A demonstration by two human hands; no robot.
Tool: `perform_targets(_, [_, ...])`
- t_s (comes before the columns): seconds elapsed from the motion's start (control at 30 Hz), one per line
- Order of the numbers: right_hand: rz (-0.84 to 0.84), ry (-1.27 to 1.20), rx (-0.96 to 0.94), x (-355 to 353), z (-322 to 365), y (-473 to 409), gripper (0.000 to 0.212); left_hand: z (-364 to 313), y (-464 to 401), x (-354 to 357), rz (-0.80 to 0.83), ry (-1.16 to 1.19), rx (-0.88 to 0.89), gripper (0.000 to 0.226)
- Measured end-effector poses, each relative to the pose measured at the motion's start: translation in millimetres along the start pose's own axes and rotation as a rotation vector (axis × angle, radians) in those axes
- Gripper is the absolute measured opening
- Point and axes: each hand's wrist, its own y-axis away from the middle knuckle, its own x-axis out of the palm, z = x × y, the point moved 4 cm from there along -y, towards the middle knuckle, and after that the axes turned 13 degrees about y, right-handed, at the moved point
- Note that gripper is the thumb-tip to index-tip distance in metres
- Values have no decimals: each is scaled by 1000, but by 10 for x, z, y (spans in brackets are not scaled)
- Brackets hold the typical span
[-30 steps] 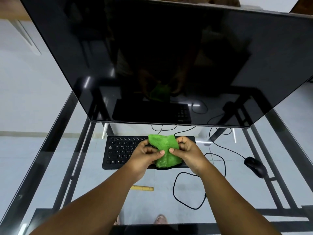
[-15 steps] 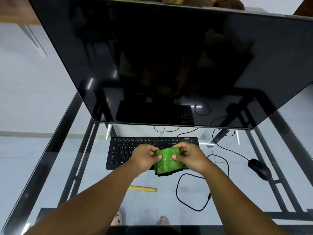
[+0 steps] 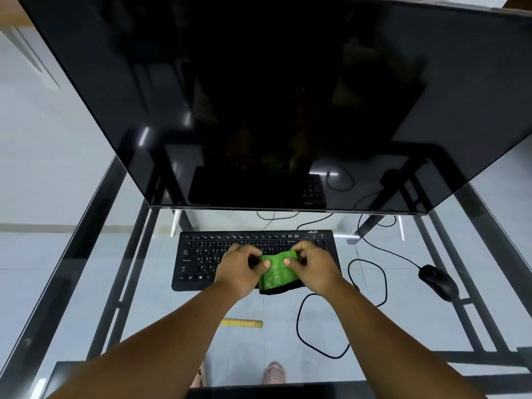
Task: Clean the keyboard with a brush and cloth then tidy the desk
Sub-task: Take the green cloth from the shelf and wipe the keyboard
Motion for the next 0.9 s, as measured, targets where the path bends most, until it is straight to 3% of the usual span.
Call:
perform_targets(0.2, [-188, 276, -294, 43, 128, 75, 46, 107, 61, -138, -61, -242, 69, 55])
perform_targets(0.47, [86, 607, -524, 263, 151, 242, 80, 403, 123, -397, -45, -366, 43, 67])
perform_targets(0.67, [-104, 672, -471, 356, 221, 159, 82, 485, 99, -410, 4, -481, 77, 77])
perform_targets(0.9, [-346, 274, -95, 214, 431, -136, 56, 605, 27, -506, 63, -581, 52, 123])
